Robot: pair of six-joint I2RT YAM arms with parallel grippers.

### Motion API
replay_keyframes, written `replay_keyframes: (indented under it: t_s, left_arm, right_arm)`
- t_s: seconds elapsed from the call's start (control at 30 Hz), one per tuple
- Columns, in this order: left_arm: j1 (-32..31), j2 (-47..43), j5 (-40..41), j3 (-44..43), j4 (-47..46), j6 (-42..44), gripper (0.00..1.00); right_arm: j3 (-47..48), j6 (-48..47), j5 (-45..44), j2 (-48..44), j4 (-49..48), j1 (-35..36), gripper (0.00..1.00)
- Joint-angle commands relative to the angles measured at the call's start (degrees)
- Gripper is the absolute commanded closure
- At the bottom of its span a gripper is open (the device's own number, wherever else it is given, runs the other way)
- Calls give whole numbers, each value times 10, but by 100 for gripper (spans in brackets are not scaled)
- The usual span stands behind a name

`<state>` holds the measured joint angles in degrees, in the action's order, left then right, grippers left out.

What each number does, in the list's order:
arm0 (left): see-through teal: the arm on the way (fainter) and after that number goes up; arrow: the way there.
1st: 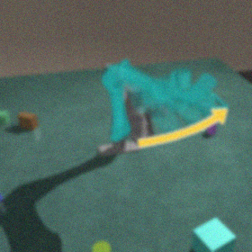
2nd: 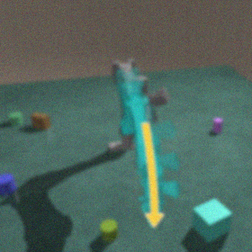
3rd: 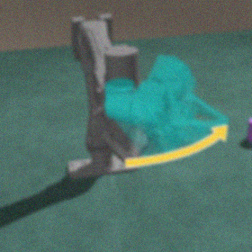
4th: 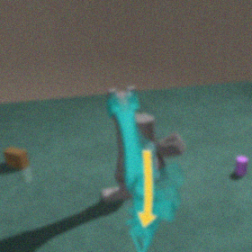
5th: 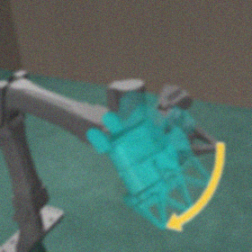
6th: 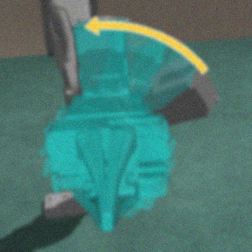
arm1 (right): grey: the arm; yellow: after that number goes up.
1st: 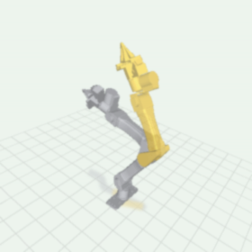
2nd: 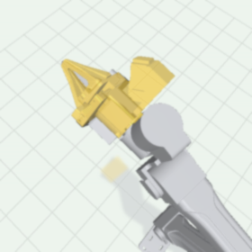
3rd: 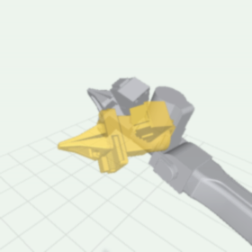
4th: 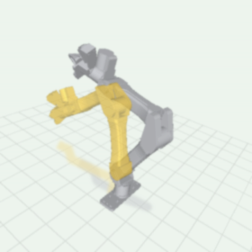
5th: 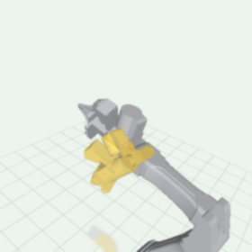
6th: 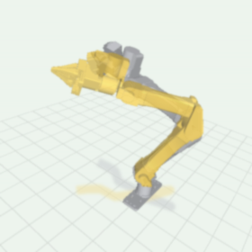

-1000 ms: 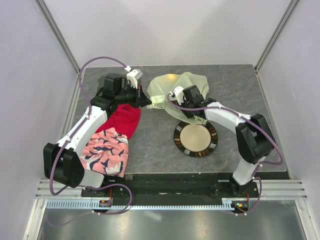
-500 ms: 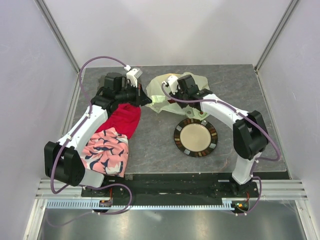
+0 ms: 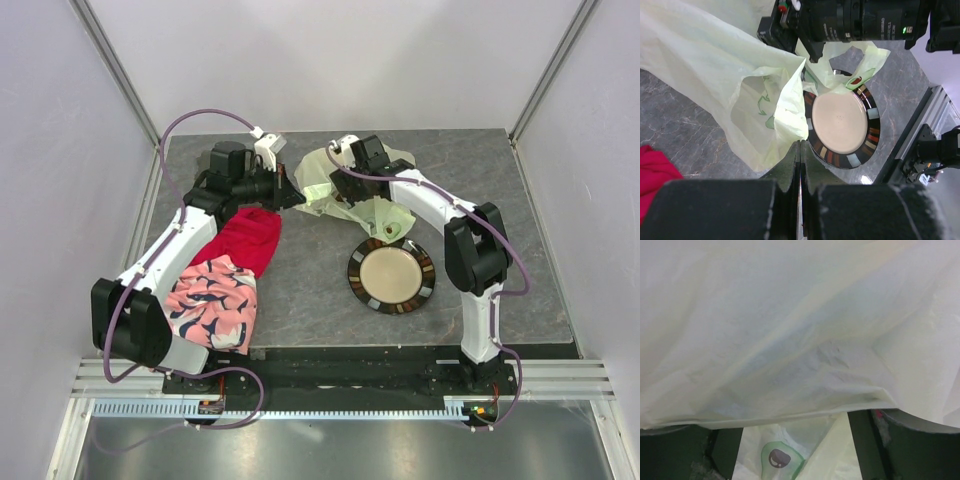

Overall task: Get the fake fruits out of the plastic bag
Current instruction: Take out the fake fruit from the plastic bag.

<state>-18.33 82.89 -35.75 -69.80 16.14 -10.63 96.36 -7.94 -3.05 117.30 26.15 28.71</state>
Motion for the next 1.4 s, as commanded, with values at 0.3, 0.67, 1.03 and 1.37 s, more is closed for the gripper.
replay_keyframes:
  t_s: [0.3, 0.67, 1.03, 1.37]
  left_arm:
    - [1, 17, -25, -20, -18, -4, 98]
    - [1, 31, -21, -25, -19, -3, 98]
    - [1, 49, -13, -44, -30, -14, 98]
    - [2, 53, -7, -51, -39, -22, 98]
  right_arm:
    - [106, 125, 65, 103, 9, -22, 3]
    - [100, 99, 63, 55, -3, -25, 60]
    - [-23, 45, 162, -151, -26, -30, 67]
    - [-174, -142, 327, -293, 41, -7, 66]
